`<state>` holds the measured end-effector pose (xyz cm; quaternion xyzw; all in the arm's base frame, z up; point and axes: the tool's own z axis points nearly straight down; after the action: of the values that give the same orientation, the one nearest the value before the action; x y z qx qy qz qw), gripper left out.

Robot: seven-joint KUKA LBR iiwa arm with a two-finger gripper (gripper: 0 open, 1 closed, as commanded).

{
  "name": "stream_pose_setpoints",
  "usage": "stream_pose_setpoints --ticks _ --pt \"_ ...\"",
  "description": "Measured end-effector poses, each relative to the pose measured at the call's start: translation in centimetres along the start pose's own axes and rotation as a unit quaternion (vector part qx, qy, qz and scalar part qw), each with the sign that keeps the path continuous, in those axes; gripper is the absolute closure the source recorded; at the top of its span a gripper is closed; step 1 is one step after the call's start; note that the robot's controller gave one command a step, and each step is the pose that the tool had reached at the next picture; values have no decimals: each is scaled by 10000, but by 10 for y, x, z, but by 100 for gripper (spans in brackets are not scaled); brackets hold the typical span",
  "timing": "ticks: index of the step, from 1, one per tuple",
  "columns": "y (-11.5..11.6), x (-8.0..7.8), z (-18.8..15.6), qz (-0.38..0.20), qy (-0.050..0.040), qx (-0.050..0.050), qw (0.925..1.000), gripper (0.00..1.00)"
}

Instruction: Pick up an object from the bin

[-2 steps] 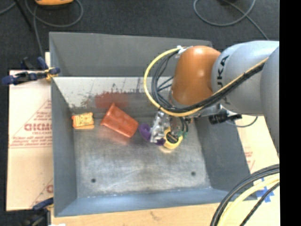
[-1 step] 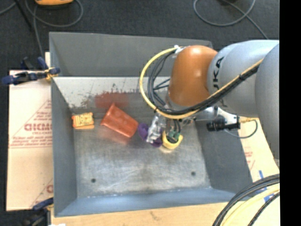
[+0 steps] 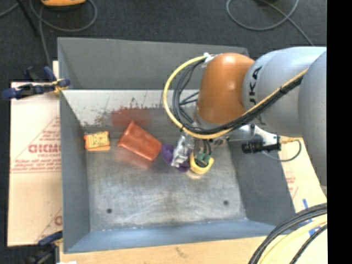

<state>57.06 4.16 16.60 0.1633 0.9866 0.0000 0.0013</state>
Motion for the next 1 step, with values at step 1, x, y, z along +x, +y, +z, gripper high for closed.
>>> stream_pose_setpoints --ticks 1 --pt "2 1 0 64 8 -4 10000 100"
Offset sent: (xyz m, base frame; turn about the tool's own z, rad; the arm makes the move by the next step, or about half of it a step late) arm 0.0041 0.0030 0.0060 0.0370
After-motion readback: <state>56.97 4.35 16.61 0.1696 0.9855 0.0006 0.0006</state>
